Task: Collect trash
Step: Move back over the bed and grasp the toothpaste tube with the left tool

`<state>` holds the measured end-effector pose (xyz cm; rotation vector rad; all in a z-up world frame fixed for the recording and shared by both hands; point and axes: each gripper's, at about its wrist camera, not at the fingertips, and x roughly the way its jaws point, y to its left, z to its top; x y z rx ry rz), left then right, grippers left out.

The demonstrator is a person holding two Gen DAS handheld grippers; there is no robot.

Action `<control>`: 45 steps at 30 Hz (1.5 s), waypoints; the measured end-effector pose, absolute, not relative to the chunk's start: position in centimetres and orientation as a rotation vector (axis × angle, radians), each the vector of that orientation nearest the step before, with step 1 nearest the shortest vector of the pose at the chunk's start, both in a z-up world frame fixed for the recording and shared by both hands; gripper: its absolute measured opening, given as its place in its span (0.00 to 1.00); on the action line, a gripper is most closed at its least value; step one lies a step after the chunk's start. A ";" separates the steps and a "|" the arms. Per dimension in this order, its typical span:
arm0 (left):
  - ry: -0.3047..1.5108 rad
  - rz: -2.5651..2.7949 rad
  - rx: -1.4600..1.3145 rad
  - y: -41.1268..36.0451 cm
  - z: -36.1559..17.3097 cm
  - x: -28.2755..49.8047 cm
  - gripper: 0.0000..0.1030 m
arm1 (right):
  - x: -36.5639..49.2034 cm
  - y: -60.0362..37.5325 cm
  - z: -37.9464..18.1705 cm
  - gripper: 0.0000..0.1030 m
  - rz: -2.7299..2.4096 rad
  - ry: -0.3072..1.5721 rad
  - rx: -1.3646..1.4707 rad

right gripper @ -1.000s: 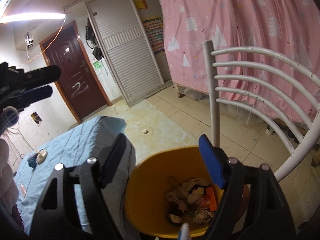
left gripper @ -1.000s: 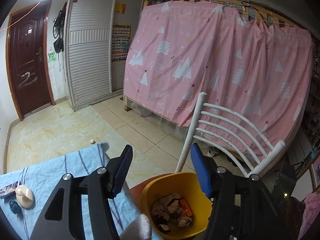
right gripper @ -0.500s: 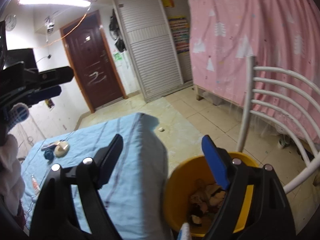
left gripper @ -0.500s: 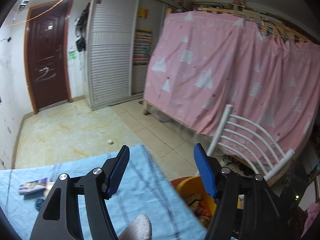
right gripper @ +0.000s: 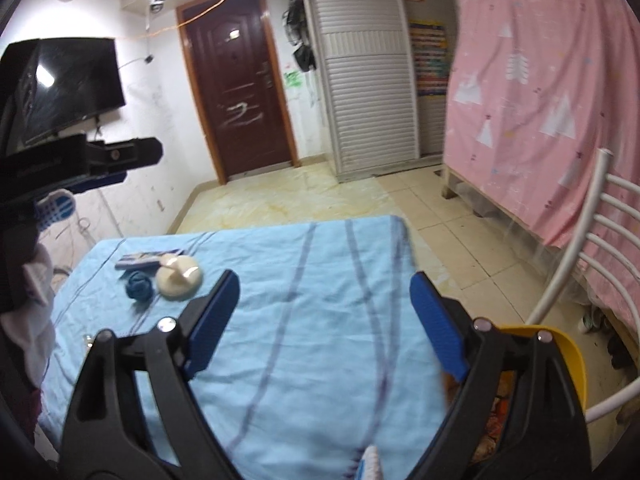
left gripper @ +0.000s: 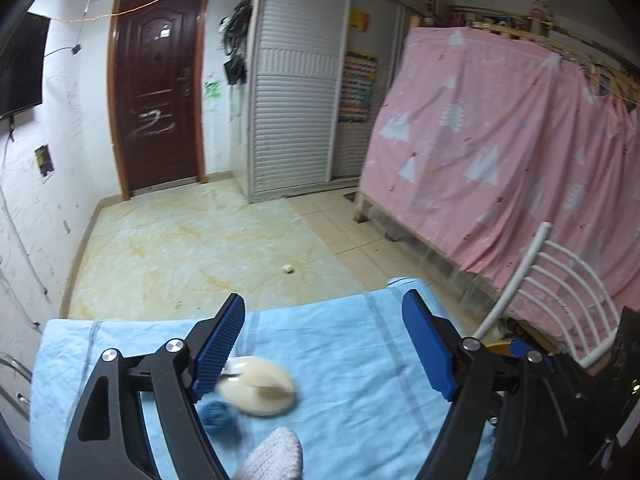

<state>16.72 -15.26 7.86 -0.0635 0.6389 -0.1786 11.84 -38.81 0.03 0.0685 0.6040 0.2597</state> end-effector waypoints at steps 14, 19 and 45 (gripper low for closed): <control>0.743 -0.174 0.063 -6.2 4.5 18.7 0.75 | 14.8 -30.6 -1.5 0.86 0.373 0.703 -0.098; 0.775 -0.254 0.176 -5.5 2.5 19.1 0.75 | 16.0 -28.3 -2.4 0.87 0.400 0.742 -0.140; 0.879 -0.351 0.258 -4.5 -3.5 22.3 0.41 | 19.9 -22.2 -4.4 0.87 0.513 0.897 -0.274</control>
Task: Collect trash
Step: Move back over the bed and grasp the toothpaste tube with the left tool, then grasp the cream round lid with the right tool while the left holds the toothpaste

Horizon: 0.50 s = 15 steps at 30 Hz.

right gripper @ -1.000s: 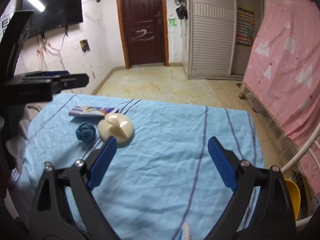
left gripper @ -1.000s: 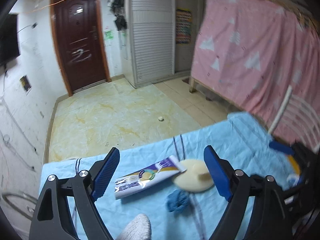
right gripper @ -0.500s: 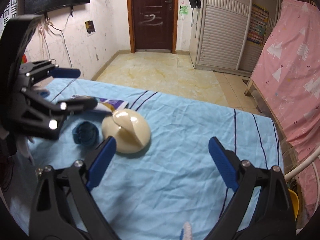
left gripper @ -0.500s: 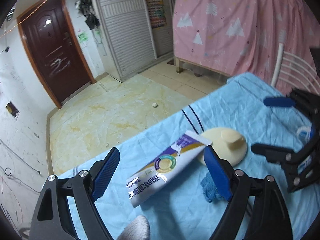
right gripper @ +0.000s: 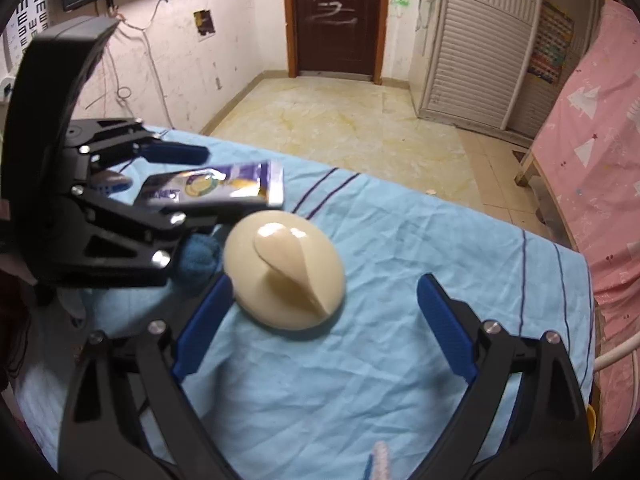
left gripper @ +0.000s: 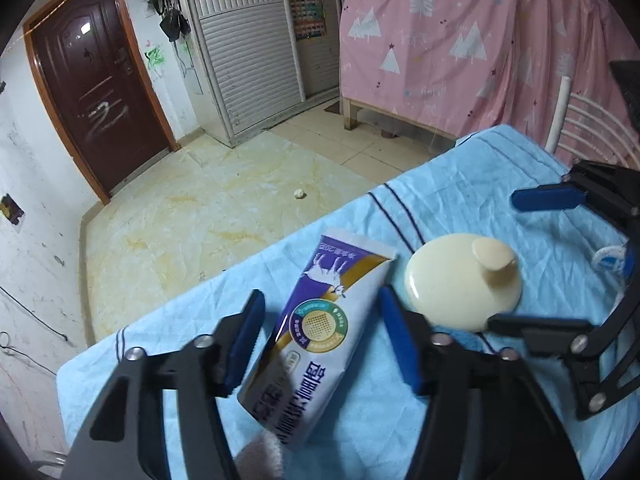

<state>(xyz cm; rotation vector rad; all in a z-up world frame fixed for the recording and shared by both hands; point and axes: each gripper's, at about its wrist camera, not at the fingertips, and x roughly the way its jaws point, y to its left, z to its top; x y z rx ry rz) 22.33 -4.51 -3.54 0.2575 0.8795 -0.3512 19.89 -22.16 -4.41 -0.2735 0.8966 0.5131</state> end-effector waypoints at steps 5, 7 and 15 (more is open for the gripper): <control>0.880 -0.350 0.221 -4.0 -3.6 22.2 0.34 | 20.1 -20.5 -4.7 0.87 0.553 0.915 -0.339; 0.877 -0.344 0.201 -3.6 -3.5 22.1 0.34 | 20.3 -19.8 -5.0 0.87 0.569 0.926 -0.357; 0.827 -0.344 0.131 -2.0 -1.6 21.8 0.34 | 21.0 -19.1 -5.0 0.84 0.624 0.946 -0.344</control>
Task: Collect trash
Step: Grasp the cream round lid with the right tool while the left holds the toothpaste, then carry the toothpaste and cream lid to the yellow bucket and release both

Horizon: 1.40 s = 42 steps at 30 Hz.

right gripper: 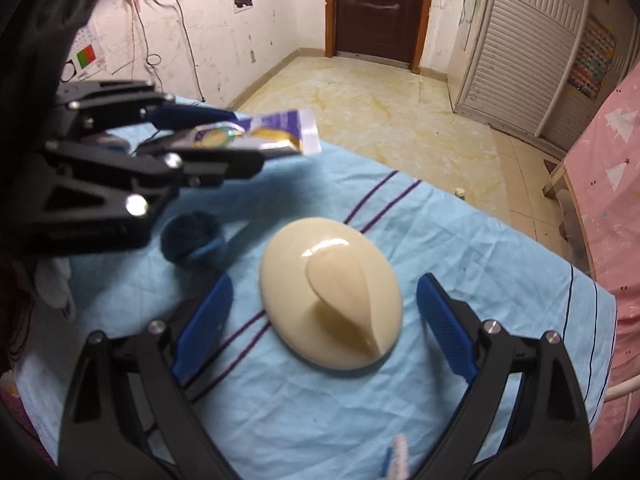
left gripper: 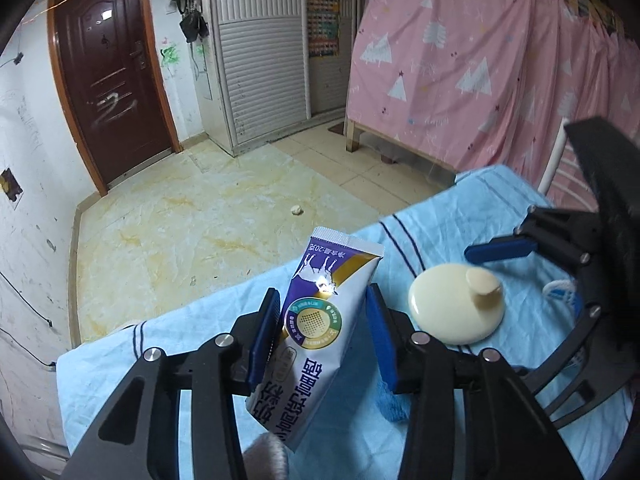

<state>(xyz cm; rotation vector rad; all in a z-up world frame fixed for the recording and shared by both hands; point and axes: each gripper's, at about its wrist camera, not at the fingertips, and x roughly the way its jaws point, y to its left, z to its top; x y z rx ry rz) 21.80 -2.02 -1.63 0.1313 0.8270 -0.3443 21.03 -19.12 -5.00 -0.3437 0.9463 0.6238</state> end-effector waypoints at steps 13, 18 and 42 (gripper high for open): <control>0.777 -0.315 0.044 -0.3 0.8 20.3 0.34 | 19.1 -20.0 -4.0 0.62 0.593 0.901 -0.317; 0.761 -0.295 0.038 -0.6 1.8 19.0 0.34 | 17.8 -21.6 -2.1 0.62 0.590 0.858 -0.278; 0.697 -0.338 0.215 -12.5 6.3 13.9 0.34 | 12.5 -35.1 1.3 0.63 0.484 0.716 -0.080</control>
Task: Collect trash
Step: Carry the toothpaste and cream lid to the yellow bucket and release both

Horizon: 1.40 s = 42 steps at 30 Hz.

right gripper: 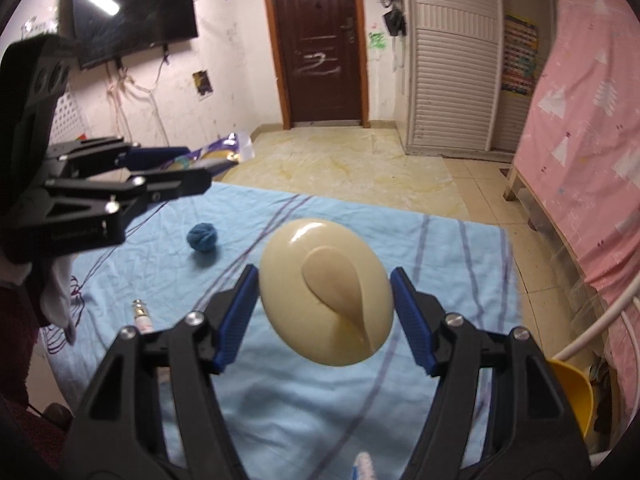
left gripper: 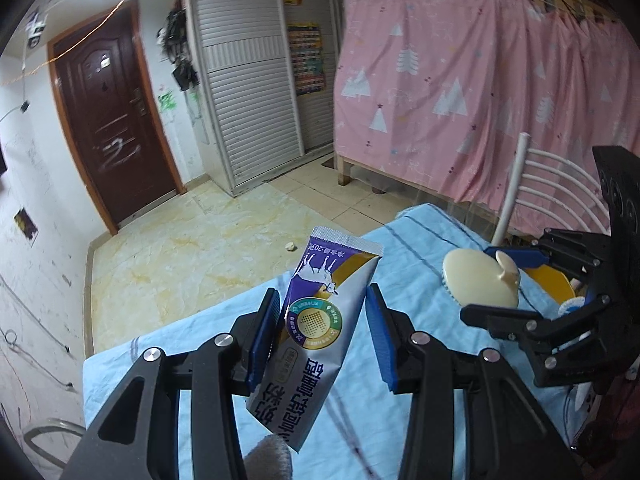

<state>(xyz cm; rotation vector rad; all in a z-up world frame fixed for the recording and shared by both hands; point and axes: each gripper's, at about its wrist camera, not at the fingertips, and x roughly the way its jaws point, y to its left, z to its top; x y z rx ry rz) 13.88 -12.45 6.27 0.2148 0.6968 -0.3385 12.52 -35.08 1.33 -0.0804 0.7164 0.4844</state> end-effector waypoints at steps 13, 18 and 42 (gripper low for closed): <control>0.707 -0.441 0.326 -22.2 5.7 13.2 0.34 | 11.5 -45.1 0.9 0.63 0.368 0.668 0.056; 0.709 -0.489 0.361 -25.9 5.4 13.0 0.34 | 10.9 -49.3 0.5 0.63 0.309 0.657 0.112; 0.735 -0.685 0.500 -43.9 2.3 11.9 0.34 | 9.5 -63.4 -5.0 0.67 0.064 0.680 0.267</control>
